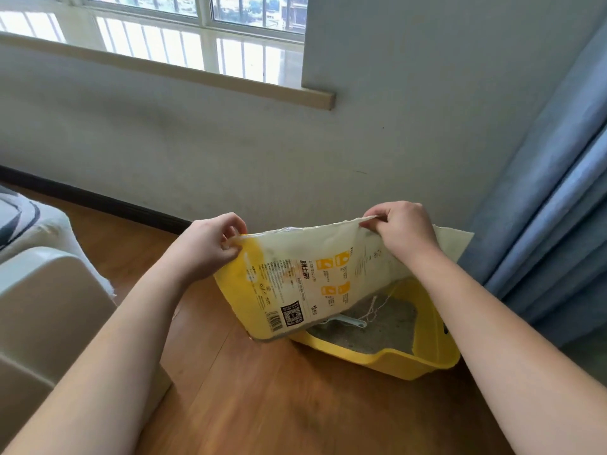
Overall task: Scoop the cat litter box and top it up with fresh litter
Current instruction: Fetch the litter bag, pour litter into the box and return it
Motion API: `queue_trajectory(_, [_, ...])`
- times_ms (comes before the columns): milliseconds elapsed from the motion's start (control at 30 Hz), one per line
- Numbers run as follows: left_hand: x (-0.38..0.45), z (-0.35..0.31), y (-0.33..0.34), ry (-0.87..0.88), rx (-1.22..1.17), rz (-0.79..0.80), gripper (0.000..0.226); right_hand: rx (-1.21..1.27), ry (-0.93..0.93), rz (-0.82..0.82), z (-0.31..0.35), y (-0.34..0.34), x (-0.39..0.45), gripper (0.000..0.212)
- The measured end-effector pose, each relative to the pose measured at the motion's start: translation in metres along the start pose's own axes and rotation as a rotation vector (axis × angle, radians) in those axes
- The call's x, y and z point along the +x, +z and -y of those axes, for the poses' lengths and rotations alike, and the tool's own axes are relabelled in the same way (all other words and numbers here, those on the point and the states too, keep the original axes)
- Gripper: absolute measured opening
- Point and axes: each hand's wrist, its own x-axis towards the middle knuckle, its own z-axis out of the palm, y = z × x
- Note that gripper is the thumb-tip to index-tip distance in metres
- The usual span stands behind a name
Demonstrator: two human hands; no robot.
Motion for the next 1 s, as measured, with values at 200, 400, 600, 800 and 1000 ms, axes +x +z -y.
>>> queue_trajectory(200, [0.0,-0.034,0.004,0.098,0.101,0.052,0.034,-0.112,-0.077,0.047,0.022,0.001,0.002,0.013])
queue_trajectory(400, [0.001,-0.091,0.028,0.186,0.124,0.002,0.046,-0.237,-0.237,0.058,0.051,0.004,-0.002,0.012])
queue_trajectory(600, [0.005,-0.094,0.051,0.107,0.171,-0.126,0.024,-0.295,-0.349,0.059,0.054,0.007,-0.001,0.013])
queue_trajectory(800, [0.003,-0.089,0.052,0.089,0.065,-0.144,0.031,-0.184,-0.516,0.016,0.043,0.009,0.001,0.017])
queue_trajectory(1000, [0.004,-0.078,0.035,0.083,-0.034,-0.188,0.03,-0.03,-0.504,-0.152,0.017,-0.035,0.017,0.071])
